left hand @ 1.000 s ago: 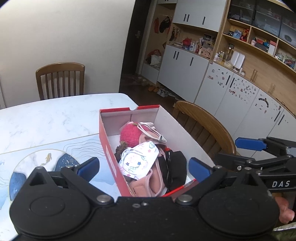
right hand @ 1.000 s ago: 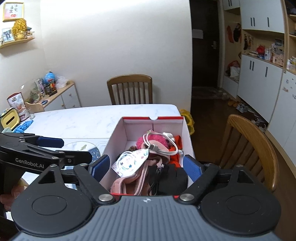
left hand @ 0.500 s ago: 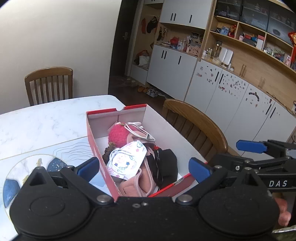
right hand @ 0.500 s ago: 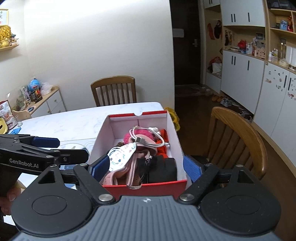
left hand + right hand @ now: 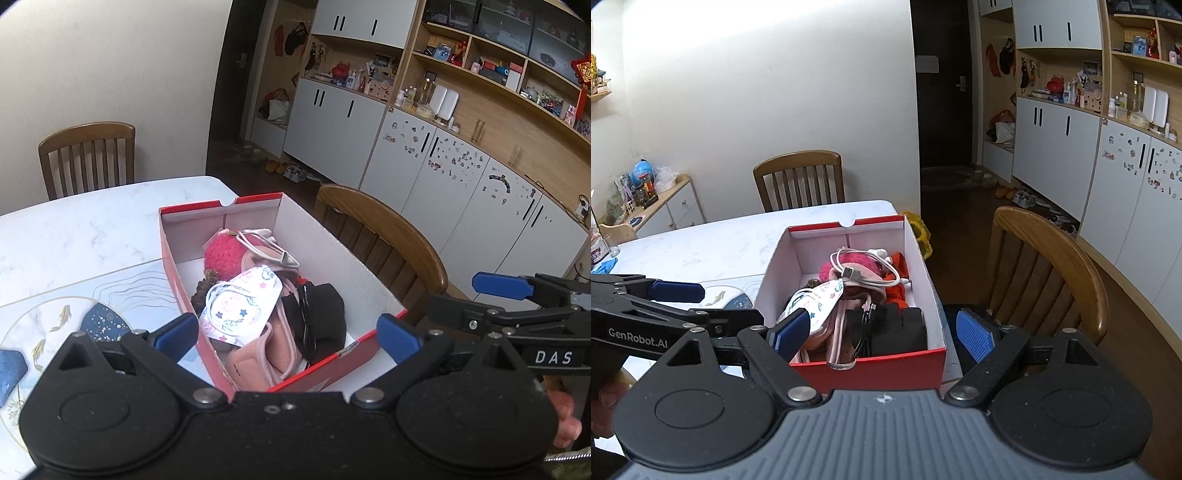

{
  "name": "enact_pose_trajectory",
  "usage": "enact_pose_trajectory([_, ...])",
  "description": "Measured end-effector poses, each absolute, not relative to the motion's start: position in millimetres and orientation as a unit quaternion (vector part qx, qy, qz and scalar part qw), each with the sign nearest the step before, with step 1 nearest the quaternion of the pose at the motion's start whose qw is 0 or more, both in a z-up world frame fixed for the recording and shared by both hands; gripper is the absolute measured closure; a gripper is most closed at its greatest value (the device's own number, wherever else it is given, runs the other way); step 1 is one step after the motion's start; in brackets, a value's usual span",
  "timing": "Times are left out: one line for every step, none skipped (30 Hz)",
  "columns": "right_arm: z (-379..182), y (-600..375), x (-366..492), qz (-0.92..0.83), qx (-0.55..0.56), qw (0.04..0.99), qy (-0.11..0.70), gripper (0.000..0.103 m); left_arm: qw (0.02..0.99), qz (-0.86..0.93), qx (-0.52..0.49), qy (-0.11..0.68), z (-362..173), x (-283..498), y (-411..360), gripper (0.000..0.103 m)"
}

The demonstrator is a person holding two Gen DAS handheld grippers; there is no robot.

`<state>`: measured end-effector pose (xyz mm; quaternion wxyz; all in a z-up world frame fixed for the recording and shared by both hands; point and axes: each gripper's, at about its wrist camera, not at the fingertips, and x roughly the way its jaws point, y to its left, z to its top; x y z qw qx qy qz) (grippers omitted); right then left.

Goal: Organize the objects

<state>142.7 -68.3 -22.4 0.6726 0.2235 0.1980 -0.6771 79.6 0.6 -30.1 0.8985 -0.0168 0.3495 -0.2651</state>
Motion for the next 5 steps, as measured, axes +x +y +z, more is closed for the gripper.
enact_pose_trajectory([-22.9,-68.3,142.9,-0.677,0.224,0.673,0.198,0.016,0.898,-0.265,-0.019,0.350,-30.3,79.9,1.7,0.001])
enact_pose_trajectory([-23.3,-68.5,143.2,-0.677,0.225,0.672,0.198,0.016,0.898,-0.265,-0.020,0.350,-30.4,80.0,2.6,0.001])
enact_pose_trajectory([-23.8,-68.6,143.9,-0.677,0.225,0.672,0.199,0.016,0.899,-0.264,-0.022,0.349,-30.3,79.9,3.5,0.001])
enact_pose_trajectory([-23.9,-68.7,144.3,-0.677,0.226,0.671,0.199,0.016,0.900,-0.262,-0.023,0.349,-29.7,79.4,4.7,0.001])
enact_pose_trajectory([-23.3,-68.8,144.9,-0.678,0.226,0.671,0.198,0.016,0.900,-0.260,-0.023,0.349,-29.6,80.0,5.2,0.001])
